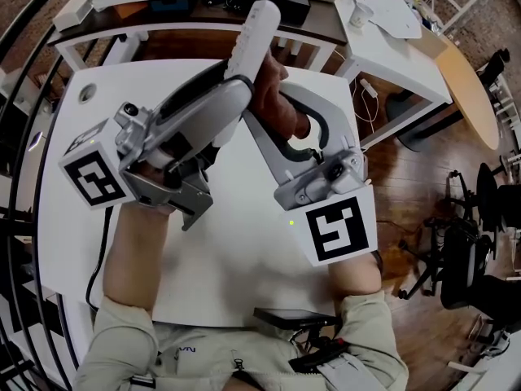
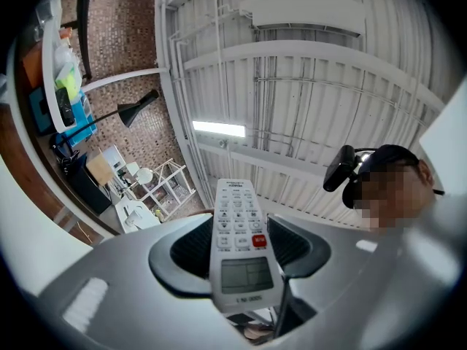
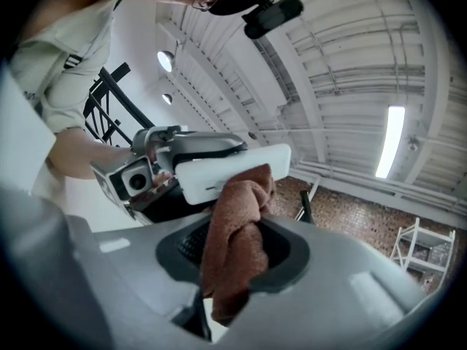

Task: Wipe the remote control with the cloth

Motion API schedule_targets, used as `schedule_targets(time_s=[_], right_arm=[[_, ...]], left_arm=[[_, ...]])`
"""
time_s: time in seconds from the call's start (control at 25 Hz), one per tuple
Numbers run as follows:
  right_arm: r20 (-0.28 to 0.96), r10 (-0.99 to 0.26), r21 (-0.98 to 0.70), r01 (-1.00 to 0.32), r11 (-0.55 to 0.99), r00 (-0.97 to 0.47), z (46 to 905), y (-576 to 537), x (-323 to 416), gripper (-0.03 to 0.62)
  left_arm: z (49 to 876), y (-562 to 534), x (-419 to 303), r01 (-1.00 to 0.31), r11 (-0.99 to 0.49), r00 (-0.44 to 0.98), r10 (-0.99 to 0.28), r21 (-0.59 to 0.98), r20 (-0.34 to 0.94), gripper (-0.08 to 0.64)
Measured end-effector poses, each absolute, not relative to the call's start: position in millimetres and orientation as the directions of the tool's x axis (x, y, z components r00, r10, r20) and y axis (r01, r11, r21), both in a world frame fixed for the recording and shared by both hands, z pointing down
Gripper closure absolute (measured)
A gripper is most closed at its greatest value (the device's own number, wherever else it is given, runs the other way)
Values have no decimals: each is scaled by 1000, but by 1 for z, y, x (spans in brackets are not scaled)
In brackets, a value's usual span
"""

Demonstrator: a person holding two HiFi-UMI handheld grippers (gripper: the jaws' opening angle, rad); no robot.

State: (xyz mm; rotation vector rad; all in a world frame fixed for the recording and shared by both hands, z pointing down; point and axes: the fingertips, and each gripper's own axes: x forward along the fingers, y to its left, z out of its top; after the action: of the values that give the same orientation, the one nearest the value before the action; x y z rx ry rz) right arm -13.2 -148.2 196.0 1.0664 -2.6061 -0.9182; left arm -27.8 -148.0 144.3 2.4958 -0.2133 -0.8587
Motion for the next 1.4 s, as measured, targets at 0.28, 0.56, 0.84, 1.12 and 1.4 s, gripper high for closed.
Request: schedule_targets(time_s=[0.28, 0.56, 0.84, 1.12, 1.4], right_arm=[[43, -623, 663, -444, 602, -781, 217, -136, -38, 486], [99, -591, 674, -383, 632, -801, 228, -132, -47, 486], [133, -576, 709, -329, 624, -806, 230, -129, -47, 486], [-15, -739, 670, -555, 493, -673, 195, -158, -3, 486], [-136, -805, 630, -678, 379, -577, 174, -169, 21, 486]], left_arm=[[144, -163, -49, -43, -850, 746, -377, 525, -549, 316], [147, -173, -57, -68, -832, 725, -420, 551, -545, 316], [153, -180, -63, -126, -821, 712, -466, 557, -525, 316], [159, -181, -60, -294, -821, 723, -526, 490, -448, 316], [163, -170, -35, -328, -848, 775, -493, 415, -395, 316]])
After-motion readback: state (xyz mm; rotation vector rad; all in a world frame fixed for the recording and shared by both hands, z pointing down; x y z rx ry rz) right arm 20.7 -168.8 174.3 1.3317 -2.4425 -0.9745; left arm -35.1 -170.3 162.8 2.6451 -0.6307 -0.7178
